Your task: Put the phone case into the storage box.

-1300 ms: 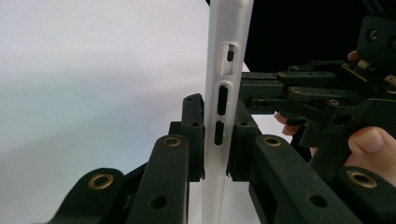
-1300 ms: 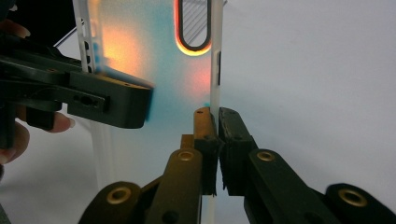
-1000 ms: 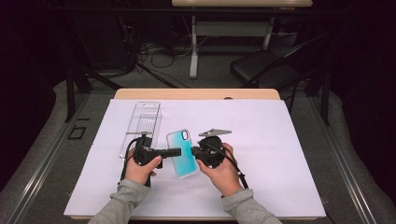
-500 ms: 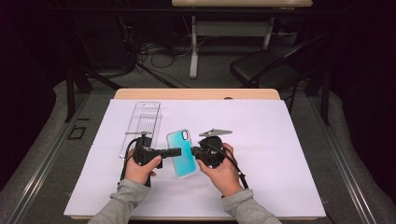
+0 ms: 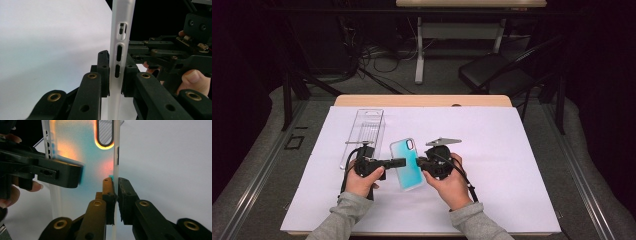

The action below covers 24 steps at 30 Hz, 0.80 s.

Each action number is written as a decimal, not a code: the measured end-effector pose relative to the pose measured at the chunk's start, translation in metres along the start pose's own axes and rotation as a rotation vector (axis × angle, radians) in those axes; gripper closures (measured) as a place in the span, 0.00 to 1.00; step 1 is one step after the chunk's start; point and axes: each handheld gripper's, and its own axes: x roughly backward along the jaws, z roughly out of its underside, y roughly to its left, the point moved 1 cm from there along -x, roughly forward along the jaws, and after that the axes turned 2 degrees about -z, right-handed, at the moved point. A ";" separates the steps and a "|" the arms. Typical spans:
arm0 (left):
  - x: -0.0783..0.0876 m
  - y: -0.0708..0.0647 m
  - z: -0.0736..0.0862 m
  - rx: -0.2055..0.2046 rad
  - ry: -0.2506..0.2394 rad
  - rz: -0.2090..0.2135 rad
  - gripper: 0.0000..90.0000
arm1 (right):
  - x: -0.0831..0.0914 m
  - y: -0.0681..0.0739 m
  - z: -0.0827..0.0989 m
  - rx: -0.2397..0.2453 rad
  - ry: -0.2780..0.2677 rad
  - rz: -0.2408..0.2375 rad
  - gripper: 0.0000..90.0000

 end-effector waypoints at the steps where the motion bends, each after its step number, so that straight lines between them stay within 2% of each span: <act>1: 0.000 0.000 0.000 0.000 -0.001 0.001 0.90 | 0.000 0.000 0.000 0.000 -0.001 -0.002 0.93; 10: 0.001 0.000 0.000 0.004 -0.011 0.001 0.90 | 0.001 -0.001 -0.001 0.001 0.000 -0.026 0.87; 15: 0.003 0.001 -0.001 0.001 -0.017 0.003 0.90 | 0.004 -0.001 -0.002 0.001 -0.019 -0.043 0.83; 20: 0.004 0.002 -0.001 -0.001 -0.020 0.005 0.90 | 0.006 -0.004 -0.002 -0.006 -0.018 -0.046 0.79; 24: 0.005 0.003 -0.002 -0.004 -0.023 0.008 0.90 | 0.008 -0.007 -0.002 0.010 -0.023 -0.045 0.72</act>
